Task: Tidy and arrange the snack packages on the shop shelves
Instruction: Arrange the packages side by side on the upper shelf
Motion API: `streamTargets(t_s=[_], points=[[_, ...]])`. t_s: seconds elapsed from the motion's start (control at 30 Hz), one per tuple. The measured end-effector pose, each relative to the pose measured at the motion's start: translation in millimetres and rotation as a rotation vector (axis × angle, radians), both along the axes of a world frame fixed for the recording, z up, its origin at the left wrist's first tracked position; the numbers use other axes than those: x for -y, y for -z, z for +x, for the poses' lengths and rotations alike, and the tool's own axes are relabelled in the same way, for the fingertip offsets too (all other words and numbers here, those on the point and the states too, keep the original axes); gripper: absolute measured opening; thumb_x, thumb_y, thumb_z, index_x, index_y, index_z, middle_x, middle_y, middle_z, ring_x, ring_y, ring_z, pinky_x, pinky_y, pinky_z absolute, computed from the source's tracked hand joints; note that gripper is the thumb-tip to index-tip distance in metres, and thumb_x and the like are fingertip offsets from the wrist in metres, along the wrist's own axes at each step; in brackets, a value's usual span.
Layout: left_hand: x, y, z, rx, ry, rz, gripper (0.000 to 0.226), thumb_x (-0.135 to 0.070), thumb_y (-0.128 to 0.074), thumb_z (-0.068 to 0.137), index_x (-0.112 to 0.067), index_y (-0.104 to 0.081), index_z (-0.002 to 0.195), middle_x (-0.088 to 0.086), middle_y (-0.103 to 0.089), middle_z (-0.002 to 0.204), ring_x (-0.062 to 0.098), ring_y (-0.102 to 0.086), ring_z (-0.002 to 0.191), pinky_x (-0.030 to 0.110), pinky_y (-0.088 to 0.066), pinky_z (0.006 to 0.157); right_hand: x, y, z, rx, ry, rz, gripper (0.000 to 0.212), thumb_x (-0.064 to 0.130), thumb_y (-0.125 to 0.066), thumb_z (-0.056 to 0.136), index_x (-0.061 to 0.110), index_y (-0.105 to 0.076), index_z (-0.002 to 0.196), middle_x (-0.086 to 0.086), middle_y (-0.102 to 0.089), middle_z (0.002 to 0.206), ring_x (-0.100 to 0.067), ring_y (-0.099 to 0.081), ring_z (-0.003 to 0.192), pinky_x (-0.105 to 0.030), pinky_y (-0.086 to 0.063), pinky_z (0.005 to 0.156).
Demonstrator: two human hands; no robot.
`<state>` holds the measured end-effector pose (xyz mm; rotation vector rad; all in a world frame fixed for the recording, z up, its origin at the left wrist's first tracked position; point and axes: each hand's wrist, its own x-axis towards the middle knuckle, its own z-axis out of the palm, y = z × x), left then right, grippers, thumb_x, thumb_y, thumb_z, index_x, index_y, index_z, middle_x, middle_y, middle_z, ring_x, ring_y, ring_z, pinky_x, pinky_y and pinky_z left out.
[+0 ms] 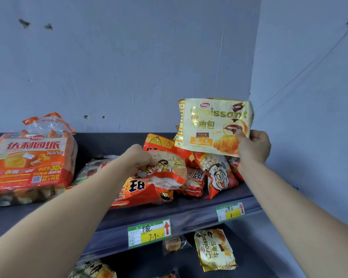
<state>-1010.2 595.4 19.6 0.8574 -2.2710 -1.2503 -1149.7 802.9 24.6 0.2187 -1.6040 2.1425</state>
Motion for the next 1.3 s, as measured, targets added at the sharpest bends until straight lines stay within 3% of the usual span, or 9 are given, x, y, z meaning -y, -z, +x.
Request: streamTargets(t_s=[0.17, 0.27, 0.43, 0.7, 0.8, 0.97, 1.07, 1.2, 1.3], points=[[-12, 0, -12, -0.34, -0.087, -0.038, 0.025, -0.007, -0.06, 0.09, -0.019, -0.042, 0.078, -0.005, -0.044, 0.075, 0.021, -0.052, 0.079, 0.04, -0.052, 0.08, -6, -9, 0, -0.026, -0.014, -0.072, 0.02, 0.027, -0.072, 0.084, 0.021, -0.054, 0.089, 0.001, -0.066, 0.094, -0.019, -0.066, 0.086, -0.045, -0.056, 0.084], [-29, -3, -18, -0.571, -0.132, -0.029, 0.02, -0.011, -0.054, 0.094, -0.019, -0.039, 0.105, -0.009, -0.044, 0.083, 0.009, -0.047, 0.071, 0.032, -0.047, 0.066, -12, -14, -1, -0.044, 0.005, -0.128, 0.02, 0.024, -0.071, 0.085, 0.017, -0.054, 0.093, 0.001, -0.065, 0.093, -0.017, -0.066, 0.082, -0.041, -0.058, 0.078], [-60, 3, -38, -0.715, -0.097, 0.065, 0.024, -0.012, -0.059, 0.094, -0.021, -0.042, 0.11, -0.009, -0.05, 0.089, 0.009, -0.053, 0.078, 0.025, -0.044, 0.06, -26, -22, -6, -0.052, 0.068, -0.198, 0.02, 0.022, -0.07, 0.085, 0.016, -0.053, 0.093, 0.007, -0.062, 0.087, -0.011, -0.063, 0.077, -0.037, -0.058, 0.078], [-127, 25, -84, -0.655, 0.038, 0.038, 0.029, -0.002, -0.056, 0.092, -0.022, -0.04, 0.106, -0.005, -0.055, 0.095, 0.017, -0.057, 0.089, 0.032, -0.051, 0.072, -42, -16, -15, -0.065, 0.023, -0.18, 0.017, 0.022, -0.068, 0.088, 0.017, -0.052, 0.089, 0.004, -0.061, 0.085, -0.013, -0.062, 0.077, -0.037, -0.057, 0.076], [-124, 36, -98, -0.427, 0.049, 0.014, 0.032, -0.013, -0.065, 0.088, -0.018, -0.038, 0.106, -0.002, -0.053, 0.093, 0.024, -0.057, 0.094, 0.041, -0.053, 0.082, -44, -1, -22, -0.029, 0.01, -0.136, 0.02, 0.023, -0.07, 0.086, 0.022, -0.051, 0.08, 0.002, -0.063, 0.086, -0.02, -0.065, 0.083, -0.04, -0.057, 0.078], [-111, 34, -102, -0.019, 0.062, -0.099, 0.083, -0.049, -0.085, 0.062, -0.012, -0.049, 0.127, 0.009, -0.05, 0.127, 0.031, -0.053, 0.114, 0.045, -0.049, 0.097, -49, 14, -33, 0.01, 0.013, -0.147, 0.023, 0.022, -0.068, 0.088, 0.023, -0.048, 0.076, 0.004, -0.06, 0.082, -0.019, -0.063, 0.079, -0.032, -0.053, 0.07], [-118, 41, -100, -0.062, 0.194, 0.085, 0.063, -0.032, -0.089, 0.064, -0.012, -0.055, 0.113, 0.002, -0.06, 0.112, 0.022, -0.056, 0.099, 0.035, -0.049, 0.088, -48, 17, -37, 0.022, 0.001, -0.145, 0.023, 0.022, -0.067, 0.089, 0.024, -0.048, 0.076, 0.004, -0.06, 0.083, -0.017, -0.063, 0.078, -0.032, -0.054, 0.071], [-129, 52, -112, -0.135, 0.145, -0.043, 0.071, -0.028, -0.083, 0.073, -0.009, -0.047, 0.131, 0.008, -0.058, 0.124, 0.028, -0.056, 0.106, 0.04, -0.049, 0.091, -47, 19, -42, 0.025, -0.016, -0.15, 0.021, 0.022, -0.067, 0.089, 0.023, -0.049, 0.078, 0.004, -0.061, 0.084, -0.017, -0.063, 0.079, -0.031, -0.053, 0.069], [-129, 59, -123, -0.169, 0.09, -0.191, 0.046, -0.029, -0.079, 0.076, -0.014, -0.051, 0.11, 0.009, -0.058, 0.115, 0.028, -0.058, 0.098, 0.041, -0.052, 0.081, -51, 21, -47, 0.038, -0.035, -0.16, 0.018, 0.022, -0.067, 0.089, 0.021, -0.05, 0.082, 0.004, -0.062, 0.085, -0.016, -0.063, 0.079, -0.03, -0.054, 0.067]])
